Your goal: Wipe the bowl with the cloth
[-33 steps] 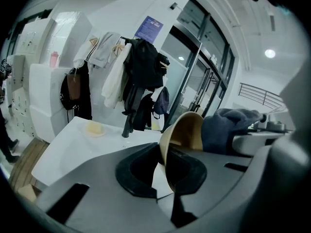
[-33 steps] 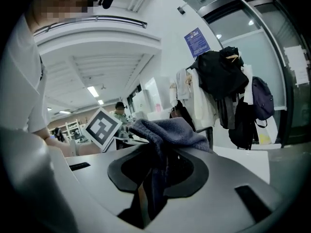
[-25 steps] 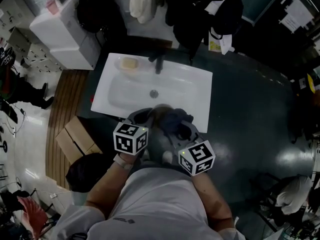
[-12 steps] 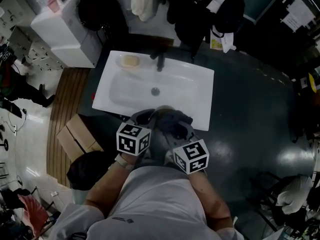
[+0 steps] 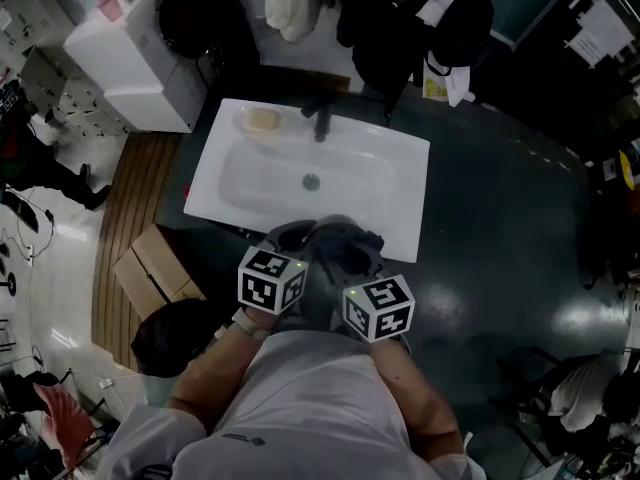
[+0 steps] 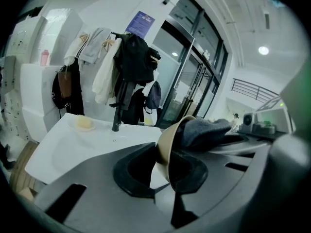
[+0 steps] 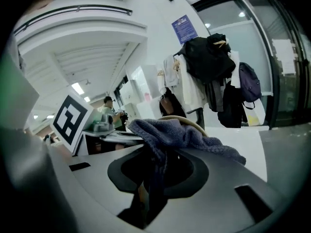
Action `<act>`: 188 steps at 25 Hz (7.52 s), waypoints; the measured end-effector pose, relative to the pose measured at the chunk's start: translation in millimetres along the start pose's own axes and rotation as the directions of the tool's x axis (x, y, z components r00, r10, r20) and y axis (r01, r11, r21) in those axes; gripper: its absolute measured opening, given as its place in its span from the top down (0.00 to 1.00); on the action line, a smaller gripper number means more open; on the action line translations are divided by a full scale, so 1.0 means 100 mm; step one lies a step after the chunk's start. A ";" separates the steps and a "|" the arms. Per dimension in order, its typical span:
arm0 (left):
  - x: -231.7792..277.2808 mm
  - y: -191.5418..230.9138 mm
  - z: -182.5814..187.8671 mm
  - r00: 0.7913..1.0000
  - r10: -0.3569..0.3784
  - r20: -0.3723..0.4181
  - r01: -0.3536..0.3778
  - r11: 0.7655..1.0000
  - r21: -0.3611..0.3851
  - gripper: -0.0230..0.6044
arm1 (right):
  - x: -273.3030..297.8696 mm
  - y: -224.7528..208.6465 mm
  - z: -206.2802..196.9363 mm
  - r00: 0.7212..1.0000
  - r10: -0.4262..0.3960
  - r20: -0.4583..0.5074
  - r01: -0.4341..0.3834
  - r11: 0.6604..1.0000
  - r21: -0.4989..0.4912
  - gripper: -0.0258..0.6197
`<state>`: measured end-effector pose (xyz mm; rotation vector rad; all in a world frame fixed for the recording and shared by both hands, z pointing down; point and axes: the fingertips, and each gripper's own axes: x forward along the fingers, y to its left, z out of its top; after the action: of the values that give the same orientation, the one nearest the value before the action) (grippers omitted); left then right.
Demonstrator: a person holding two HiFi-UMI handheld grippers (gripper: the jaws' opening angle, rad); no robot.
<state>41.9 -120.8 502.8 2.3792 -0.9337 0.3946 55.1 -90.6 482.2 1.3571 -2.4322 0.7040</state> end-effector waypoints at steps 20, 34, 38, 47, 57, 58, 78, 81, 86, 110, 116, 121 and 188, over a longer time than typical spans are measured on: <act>0.04 -0.12 0.01 0.999 0.047 0.008 -0.047 0.999 0.025 0.90 | 0.01 -0.22 -0.12 0.994 -0.076 -0.077 0.064 0.987 -0.150 0.83; -0.01 0.04 0.13 0.998 0.057 -0.002 -0.057 0.998 -0.006 0.88 | 0.19 -0.11 -0.19 0.945 -0.201 -0.256 -0.101 0.568 -0.817 0.83; -0.03 0.09 0.14 0.998 0.062 -0.013 -0.062 0.998 -0.004 0.88 | 0.24 -0.09 -0.22 0.935 -0.226 -0.272 -0.189 0.328 -0.926 0.83; -0.02 0.13 0.15 0.997 0.072 -0.040 -0.071 0.997 0.029 0.89 | 0.27 0.03 -0.28 0.928 -0.238 -0.286 -0.308 -0.057 -0.950 0.83; -0.05 0.15 0.27 0.993 0.113 0.025 -0.113 0.994 -0.001 0.89 | 0.31 0.00 -0.24 0.900 -0.294 -0.322 -0.290 0.149 -0.945 0.83; -0.06 0.16 0.28 0.993 0.113 0.030 -0.113 0.994 -0.003 0.89 | 0.32 0.00 -0.22 0.902 -0.286 -0.325 -0.271 0.212 -0.939 0.83; -0.08 0.29 0.28 0.992 0.105 0.072 -0.102 0.994 -0.046 0.90 | 0.14 0.33 -0.20 0.868 0.308 -0.390 -0.410 0.887 -0.213 0.83; -0.07 0.28 0.29 0.992 0.101 0.070 -0.099 0.995 -0.027 0.91 | 0.19 0.18 -0.07 0.928 0.233 -0.290 -0.298 0.933 -0.203 0.83; -0.05 0.22 0.30 0.994 0.090 0.063 -0.090 0.996 0.003 0.91 | 0.22 0.06 0.01 0.976 0.118 -0.181 -0.150 0.973 -0.176 0.83; -0.34 0.71 0.27 0.965 0.218 0.144 -0.199 0.971 -0.133 0.93 | -0.18 0.18 0.73 0.979 0.110 0.174 -0.095 0.991 -0.094 0.83; -0.70 0.96 0.26 0.946 0.259 0.195 -0.216 0.952 -0.216 0.93 | -0.25 0.20 1.11 0.955 0.157 0.252 -0.138 0.986 -0.089 0.83; -0.99 0.99 0.29 0.935 0.251 0.249 -0.196 0.954 -0.227 0.93 | -0.13 0.23 1.36 0.938 0.231 0.258 -0.208 0.972 -0.111 0.83; -1.11 0.58 0.84 0.882 0.025 0.471 0.144 0.937 -0.318 0.93 | 0.29 1.03 0.35 0.722 0.688 0.076 -0.691 0.709 0.142 0.83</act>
<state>-72.2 -146.5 407.0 2.1963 -1.0308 -0.3718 -47.6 -84.4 436.3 0.4203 -2.9492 1.0687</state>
